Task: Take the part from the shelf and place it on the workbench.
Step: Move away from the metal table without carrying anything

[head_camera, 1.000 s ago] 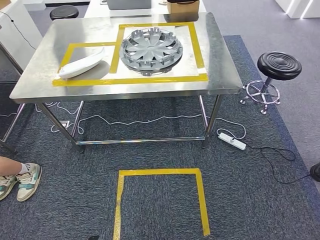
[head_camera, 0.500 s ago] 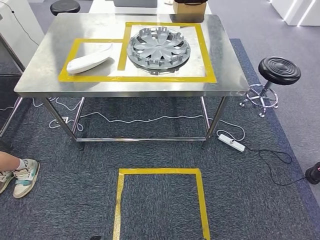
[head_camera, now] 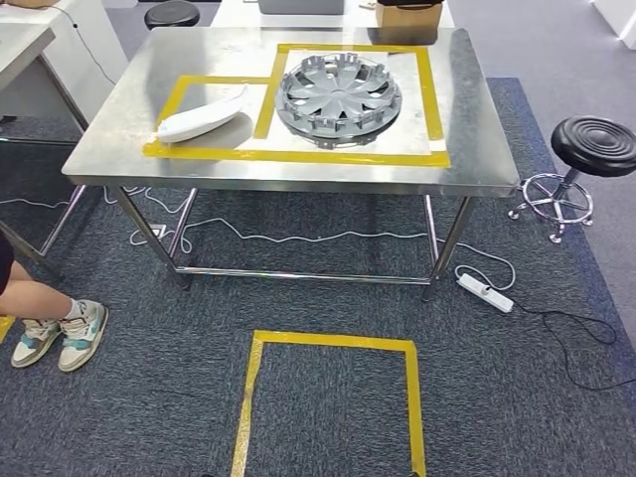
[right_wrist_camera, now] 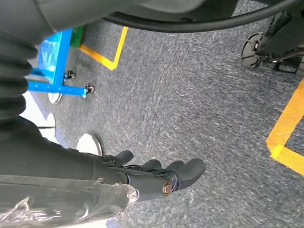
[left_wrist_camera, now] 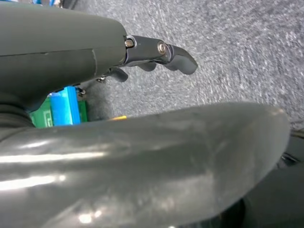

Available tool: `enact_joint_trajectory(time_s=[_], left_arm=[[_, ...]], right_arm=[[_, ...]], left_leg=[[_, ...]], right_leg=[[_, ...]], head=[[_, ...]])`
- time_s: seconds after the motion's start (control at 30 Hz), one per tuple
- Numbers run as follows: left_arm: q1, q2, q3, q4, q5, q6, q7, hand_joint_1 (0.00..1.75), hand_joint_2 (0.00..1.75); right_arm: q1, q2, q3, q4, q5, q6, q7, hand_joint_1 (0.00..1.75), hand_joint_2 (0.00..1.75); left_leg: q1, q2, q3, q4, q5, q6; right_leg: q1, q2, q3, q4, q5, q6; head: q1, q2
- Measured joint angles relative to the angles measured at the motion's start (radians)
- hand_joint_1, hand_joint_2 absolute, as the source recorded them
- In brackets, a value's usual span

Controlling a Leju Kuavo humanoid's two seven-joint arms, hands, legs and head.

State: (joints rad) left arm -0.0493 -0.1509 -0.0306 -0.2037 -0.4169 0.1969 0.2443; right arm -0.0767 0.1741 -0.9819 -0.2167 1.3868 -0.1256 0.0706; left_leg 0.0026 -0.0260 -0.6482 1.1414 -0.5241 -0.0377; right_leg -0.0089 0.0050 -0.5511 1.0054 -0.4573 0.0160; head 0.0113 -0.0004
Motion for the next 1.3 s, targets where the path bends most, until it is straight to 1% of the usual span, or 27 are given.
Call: enact_joint_trajectory(time_s=[0.07, 0.1, 0.13, 0.17, 0.23, 0.3, 0.37, 0.43, 0.47, 0.53, 0.57, 0.6, 0.63, 0.67, 0.7, 0.77, 0.8, 0.83, 0.87, 0.9, 0.97, 1.03, 1.1, 1.13, 1.2, 1.23, 1.3], left_arm=[[-0.001, 0.000, -0.012, 0.000, -0.013, 0.002, 0.020, 0.00, 0.00], [-0.001, 0.000, -0.016, 0.001, -0.017, 0.002, 0.031, 0.00, 0.00], [0.000, 0.000, -0.020, 0.002, -0.019, 0.003, 0.041, 0.00, 0.00], [0.000, 0.000, -0.023, 0.002, -0.022, 0.003, 0.049, 0.00, 0.00], [-0.003, 0.001, -0.032, 0.003, -0.026, 0.005, 0.059, 0.00, 0.00], [-0.008, -0.001, -0.037, 0.003, -0.029, 0.007, 0.064, 0.00, 0.00], [-0.008, -0.002, -0.040, 0.003, -0.030, 0.008, 0.067, 0.00, 0.00], [-0.004, -0.001, -0.042, 0.004, -0.030, 0.009, 0.070, 0.00, 0.00], [-0.004, -0.001, -0.043, 0.004, -0.030, 0.011, 0.073, 0.00, 0.00], [-0.005, -0.001, -0.043, 0.005, -0.032, 0.013, 0.079, 0.00, 0.00], [-0.005, -0.001, -0.043, 0.005, -0.034, 0.014, 0.082, 0.00, 0.00], [-0.005, -0.001, -0.044, 0.005, -0.035, 0.014, 0.087, 0.00, 0.00], [-0.005, 0.000, -0.044, 0.005, -0.037, 0.014, 0.091, 0.00, 0.00], [-0.004, 0.000, -0.044, 0.005, -0.038, 0.014, 0.095, 0.00, 0.00], [-0.003, 0.000, -0.044, 0.005, -0.040, 0.016, 0.099, 0.00, 0.00], [-0.005, 0.000, -0.044, 0.005, -0.038, 0.025, 0.108, 0.00, 0.00], [-0.007, 0.000, -0.043, 0.005, -0.037, 0.031, 0.114, 0.00, 0.00], [-0.007, 0.000, -0.043, 0.006, -0.036, 0.034, 0.120, 0.00, 0.00], [-0.006, 0.000, -0.043, 0.006, -0.035, 0.035, 0.126, 0.00, 0.00], [-0.004, 0.000, -0.043, 0.007, -0.037, 0.032, 0.131, 0.00, 0.00], [-0.004, 0.000, -0.044, 0.008, -0.046, 0.022, 0.143, 0.00, 0.00], [-0.008, 0.000, -0.047, 0.008, -0.055, 0.016, 0.152, 0.00, 0.00], [-0.009, 0.000, -0.053, 0.008, -0.058, 0.015, 0.158, 0.00, 0.00], [-0.008, 0.000, -0.055, 0.008, -0.058, 0.015, 0.161, 0.00, 0.00], [-0.007, 0.001, -0.058, 0.008, -0.059, 0.012, 0.168, 0.00, 0.00], [-0.008, 0.001, -0.059, 0.008, -0.061, 0.010, 0.171, 0.00, 0.00], [-0.012, 0.000, -0.061, 0.008, -0.064, 0.008, 0.175, 0.00, 0.00]], right_arm=[[0.001, -0.001, 0.000, 0.000, 0.002, -0.002, 0.008, 0.00, 1.75], [-0.001, -0.002, 0.000, 0.000, 0.003, -0.004, 0.012, 0.00, 1.75], [-0.003, -0.002, 0.000, 0.000, 0.004, -0.006, 0.016, 0.00, 1.75], [-0.006, -0.002, 0.000, 0.000, 0.004, -0.007, 0.020, 0.00, 1.75], [-0.010, -0.002, 0.000, 0.000, 0.005, -0.007, 0.024, 0.00, 1.75], [-0.012, -0.002, 0.000, 0.000, 0.004, -0.007, 0.026, 0.00, 1.75], [-0.016, -0.003, 0.000, 0.000, 0.004, -0.007, 0.027, 0.00, 1.75], [-0.021, -0.003, 0.000, 0.000, 0.004, -0.007, 0.029, 0.00, 1.75], [-0.021, -0.003, 0.000, 0.000, 0.005, -0.007, 0.031, 0.00, 1.75], [-0.017, -0.003, 0.000, 0.000, 0.006, -0.010, 0.042, 0.00, 1.75], [-0.013, -0.004, 0.000, 0.000, 0.006, -0.012, 0.048, 0.00, 1.75], [-0.010, -0.004, 0.000, 0.000, 0.007, -0.015, 0.055, 0.00, 1.75], [-0.007, -0.005, -0.001, 0.000, 0.008, -0.017, 0.060, 0.00, 1.75], [-0.006, -0.005, -0.001, 0.000, 0.008, -0.019, 0.064, 0.00, 1.75], [-0.005, -0.006, -0.001, 0.000, 0.008, -0.021, 0.066, 0.00, 1.75], [-0.006, -0.006, -0.001, 0.000, 0.008, -0.022, 0.071, 0.00, 1.75], [-0.006, -0.006, -0.001, 0.000, 0.008, -0.022, 0.075, 0.00, 1.75], [-0.007, -0.006, -0.001, 0.000, 0.008, -0.022, 0.079, 0.00, 1.75], [-0.007, -0.006, -0.001, 0.000, 0.009, -0.022, 0.085, 0.00, 1.75], [-0.008, -0.006, -0.001, 0.000, 0.010, -0.022, 0.091, 0.00, 1.75], [-0.008, -0.006, -0.001, 0.000, 0.013, -0.022, 0.101, 0.00, 1.75], [-0.007, -0.006, -0.002, 0.000, 0.015, -0.021, 0.108, 0.00, 1.75], [-0.005, -0.006, -0.002, 0.000, 0.015, -0.018, 0.113, 0.00, 1.75], [-0.006, -0.006, -0.002, 0.000, 0.014, -0.014, 0.114, 0.00, 1.75], [-0.008, -0.006, -0.002, 0.000, 0.013, -0.007, 0.114, 0.00, 1.75], [-0.009, -0.006, -0.002, 0.000, 0.013, -0.004, 0.114, 0.00, 1.75], [-0.009, -0.006, -0.002, 0.000, 0.013, -0.003, 0.114, 0.00, 1.75]], left_leg=[[0.001, 0.011, -0.061, 0.123, -0.046, -0.004], [0.001, 0.013, -0.071, 0.143, -0.042, -0.005], [0.001, 0.017, -0.061, 0.123, -0.020, -0.004], [0.001, 0.024, -0.032, 0.069, 0.015, -0.003], [-0.001, 0.067, 0.041, -0.068, 0.071, 0.001], [-0.004, 0.092, 0.076, -0.140, 0.086, 0.012], [-0.003, 0.072, 0.076, -0.147, 0.084, 0.024], [-0.001, 0.051, 0.076, -0.149, 0.085, 0.034], [0.000, 0.042, 0.076, -0.149, 0.087, 0.039], [0.000, 0.020, 0.075, -0.149, 0.089, 0.046], [-0.001, 0.007, 0.074, -0.149, 0.090, 0.048], [-0.001, -0.008, 0.074, -0.149, 0.090, 0.048], [-0.001, -0.024, 0.075, -0.149, 0.090, 0.048], [-0.001, -0.039, 0.076, -0.148, 0.090, 0.048], [0.000, -0.054, 0.077, -0.148, 0.090, 0.046], [-0.002, -0.079, 0.074, -0.145, 0.091, 0.039], [-0.002, -0.090, 0.070, -0.144, 0.092, 0.033], [-0.001, -0.101, 0.066, -0.144, 0.095, 0.026], [0.002, -0.112, 0.063, -0.147, 0.098, 0.020], [0.003, -0.110, 0.060, -0.145, 0.097, 0.015], [0.001, -0.065, 0.038, -0.102, 0.067, 0.007], [-0.002, -0.006, -0.019, 0.016, 0.002, 0.002], [-0.002, 0.012, -0.071, 0.122, -0.037, -0.001], [-0.002, 0.015, -0.074, 0.131, -0.030, -0.001], [-0.002, 0.031, -0.025, 0.044, 0.027, 0.001], [-0.003, 0.057, 0.014, -0.022, 0.055, 0.001], [-0.006, 0.094, 0.064, -0.118, 0.080, 0.011]], right_leg=[[0.001, -0.025, -0.001, 0.000, -0.001, -0.002], [0.001, -0.037, -0.001, 0.000, -0.002, -0.002], [0.001, -0.047, 0.000, 0.000, -0.003, -0.002], [0.001, -0.057, 0.002, 0.000, -0.004, 0.000], [0.005, -0.075, 0.006, 0.003, -0.009, 0.008], [0.012, -0.093, 0.008, 0.003, -0.015, 0.019], [0.015, -0.112, 0.014, 0.001, -0.020, 0.028], [0.011, -0.090, 0.011, 0.025, -0.043, 0.038], [0.009, -0.064, -0.008, 0.066, -0.069, 0.042], [0.008, -0.019, -0.070, 0.200, -0.133, 0.046], [0.008, -0.011, -0.100, 0.261, -0.154, 0.045], [0.008, -0.007, -0.118, 0.291, -0.155, 0.044], [0.008, -0.004, -0.119, 0.284, -0.138, 0.043], [0.006, 0.003, -0.102, 0.239, -0.104, 0.041], [0.003, 0.021, -0.073, 0.171, -0.064, 0.040], [-0.006, 0.071, -0.021, 0.051, -0.019, 0.039], [-0.008, 0.087, -0.008, 0.024, -0.014, 0.038], [-0.008, 0.089, -0.005, 0.016, -0.017, 0.034], [-0.006, 0.077, -0.004, 0.017, -0.016, 0.028], [-0.005, 0.065, -0.003, 0.015, -0.014, 0.021], [-0.005, 0.037, -0.001, 0.011, -0.010, 0.008], [-0.001, 0.007, -0.001, 0.010, -0.010, 0.001], [0.001, -0.027, -0.002, 0.010, -0.012, -0.002], [0.002, -0.043, -0.002, 0.010, -0.012, -0.002], [0.001, -0.069, 0.000, 0.010, -0.014, 0.001], [0.003, -0.080, 0.002, 0.010, -0.017, 0.005], [0.010, -0.100, 0.005, 0.013, -0.023, 0.015]], head=[[-0.001, 0.000], [-0.001, 0.000], [-0.001, 0.000], [-0.001, 0.000], [-0.003, 0.000], [-0.004, 0.000], [-0.002, 0.000], [0.001, 0.000], [0.003, 0.000], [0.007, 0.000], [0.008, 0.000], [0.009, 0.000], [0.009, 0.000], [0.009, 0.000], [0.009, 0.000], [0.009, 0.000], [0.009, 0.000], [0.009, 0.000], [0.008, 0.000], [0.009, 0.000], [0.003, 0.000], [-0.003, 0.000], [-0.003, 0.000], [-0.003, 0.000], [-0.003, 0.000], [-0.004, 0.000], [-0.004, 0.000]])
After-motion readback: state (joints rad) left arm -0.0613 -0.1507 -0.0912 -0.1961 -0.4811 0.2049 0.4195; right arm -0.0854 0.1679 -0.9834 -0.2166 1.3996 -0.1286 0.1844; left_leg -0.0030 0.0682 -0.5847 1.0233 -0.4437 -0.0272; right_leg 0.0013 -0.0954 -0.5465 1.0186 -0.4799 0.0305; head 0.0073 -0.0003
